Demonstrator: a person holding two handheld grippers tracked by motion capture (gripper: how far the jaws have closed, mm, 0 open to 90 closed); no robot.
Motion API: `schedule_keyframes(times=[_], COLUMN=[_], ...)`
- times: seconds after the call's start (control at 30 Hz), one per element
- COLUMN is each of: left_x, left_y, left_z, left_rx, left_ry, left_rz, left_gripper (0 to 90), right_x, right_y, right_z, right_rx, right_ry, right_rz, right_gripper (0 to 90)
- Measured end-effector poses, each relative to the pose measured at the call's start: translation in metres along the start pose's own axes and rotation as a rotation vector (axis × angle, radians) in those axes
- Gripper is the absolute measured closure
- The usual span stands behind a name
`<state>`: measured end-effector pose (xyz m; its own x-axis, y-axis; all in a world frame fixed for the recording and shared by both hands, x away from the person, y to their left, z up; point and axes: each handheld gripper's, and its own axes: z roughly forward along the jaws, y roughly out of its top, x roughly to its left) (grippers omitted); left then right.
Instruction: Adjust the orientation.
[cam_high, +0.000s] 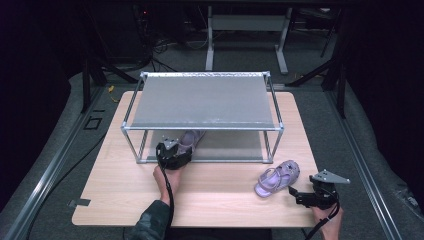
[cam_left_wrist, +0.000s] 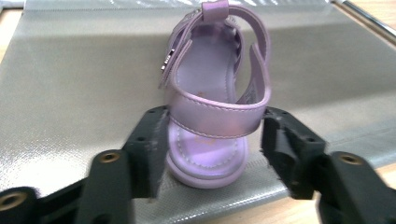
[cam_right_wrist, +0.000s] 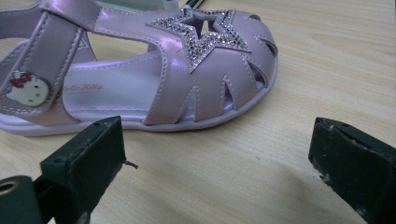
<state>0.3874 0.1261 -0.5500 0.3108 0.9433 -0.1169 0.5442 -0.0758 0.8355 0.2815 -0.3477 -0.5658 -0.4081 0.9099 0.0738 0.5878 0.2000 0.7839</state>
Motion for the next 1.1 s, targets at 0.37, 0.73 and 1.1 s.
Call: schedule_keyframes(times=[0.37,0.73,1.1], left_x=[-0.014,-0.028,-0.015], left_y=[0.006,0.008,0.003], left_z=[0.010,0.019,-0.004], left_rx=[0.002,0.033,0.036], left_ry=[-0.055,-0.065,-0.082], left_rz=[-0.009,-0.001,0.072], left_gripper=[52.0,53.1,26.9], right_x=[0.000,-0.001,-0.001], right_y=[0.000,0.000,0.000], right_z=[0.000,0.001,0.000], right_rx=[0.004,0.006,0.001], right_ry=[0.003,0.009,0.011], right_rz=[0.004,0.007,0.003], right_gripper=[3.2,3.2,2.9])
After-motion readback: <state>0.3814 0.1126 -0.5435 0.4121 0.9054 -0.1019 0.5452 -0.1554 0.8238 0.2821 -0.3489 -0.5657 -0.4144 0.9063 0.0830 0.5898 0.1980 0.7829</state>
